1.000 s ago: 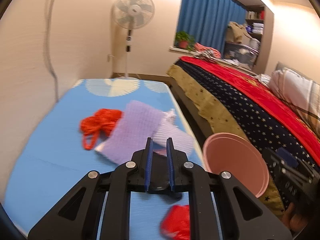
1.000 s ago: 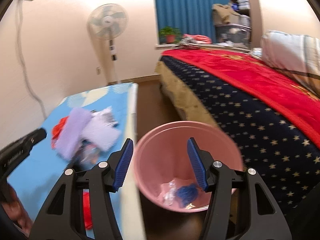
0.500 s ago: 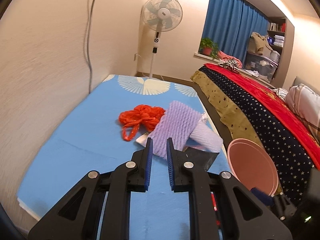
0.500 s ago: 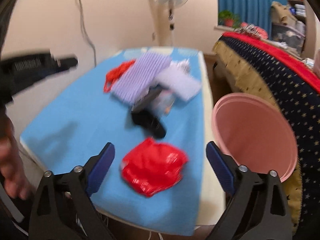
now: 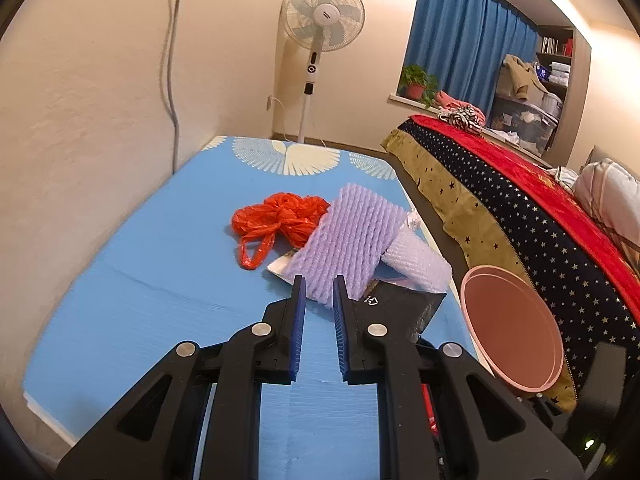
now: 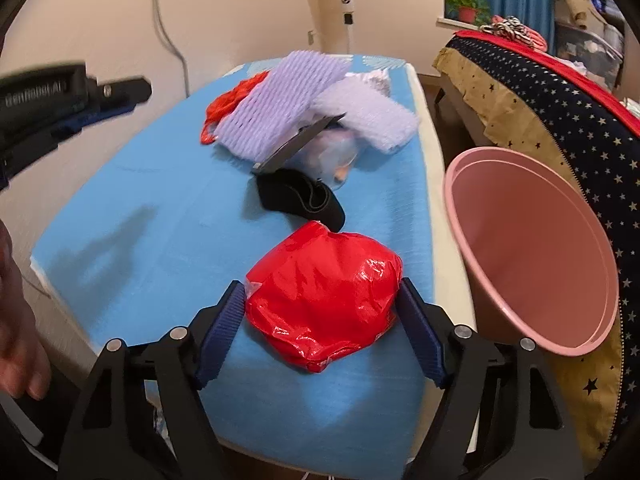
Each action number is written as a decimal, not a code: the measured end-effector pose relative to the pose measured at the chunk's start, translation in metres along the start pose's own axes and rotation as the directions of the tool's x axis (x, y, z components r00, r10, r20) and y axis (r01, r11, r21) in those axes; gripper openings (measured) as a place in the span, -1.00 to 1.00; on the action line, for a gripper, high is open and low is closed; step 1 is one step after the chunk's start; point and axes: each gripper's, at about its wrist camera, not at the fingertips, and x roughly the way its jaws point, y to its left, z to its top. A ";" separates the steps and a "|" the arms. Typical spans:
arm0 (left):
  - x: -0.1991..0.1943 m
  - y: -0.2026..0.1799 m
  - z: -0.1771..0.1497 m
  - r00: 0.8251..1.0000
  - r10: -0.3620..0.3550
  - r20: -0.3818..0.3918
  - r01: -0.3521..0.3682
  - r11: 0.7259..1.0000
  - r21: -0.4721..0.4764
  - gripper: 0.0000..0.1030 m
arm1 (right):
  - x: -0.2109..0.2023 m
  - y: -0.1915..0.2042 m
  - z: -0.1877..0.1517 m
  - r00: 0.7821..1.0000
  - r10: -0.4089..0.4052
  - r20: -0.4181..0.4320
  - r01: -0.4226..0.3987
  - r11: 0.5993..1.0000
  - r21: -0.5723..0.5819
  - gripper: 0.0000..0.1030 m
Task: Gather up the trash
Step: 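Grasp the red plastic bag with the right tool while the left tool grasps the black packet, then carry the red bag and black packet over the pink bin with both tools, then open both tools to drop the red bag and black packet into the bin, then move both tools back over the mattress toward the remaining trash, then grasp the black band with the right tool while the left tool grasps the purple foam net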
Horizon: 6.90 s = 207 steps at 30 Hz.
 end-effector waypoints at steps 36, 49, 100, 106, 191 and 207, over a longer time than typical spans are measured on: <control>0.061 -0.073 -0.022 0.987 -0.051 -0.150 0.079 0.980 0.183 -0.73 | -0.054 -0.082 0.031 0.946 -0.255 0.198 0.202 0.946 0.255 0.43; 0.024 -0.060 -0.010 0.995 -0.052 -0.083 0.065 0.984 0.166 -0.93 | -0.076 -0.069 0.034 0.938 -0.250 0.241 0.197 0.955 0.223 0.43; 0.029 -0.129 0.013 0.953 -0.302 -0.020 0.302 0.939 0.163 -0.94 | -0.108 -0.143 0.058 0.845 -0.463 0.268 0.326 0.843 0.427 0.42; 0.043 -0.144 0.011 0.943 -0.329 -0.045 0.332 0.928 0.167 -0.95 | -0.104 -0.158 0.057 0.832 -0.499 0.244 0.354 0.815 0.459 0.42; 0.005 0.017 0.015 0.998 0.048 0.039 -0.045 0.997 -0.068 -0.81 | 0.001 -0.026 0.053 0.992 0.002 0.124 -0.021 0.988 0.155 0.21; 0.046 0.024 0.010 0.998 0.050 -0.026 -0.053 0.992 -0.111 -0.81 | 0.037 -0.025 0.046 0.995 0.101 0.008 -0.101 0.982 0.159 -0.76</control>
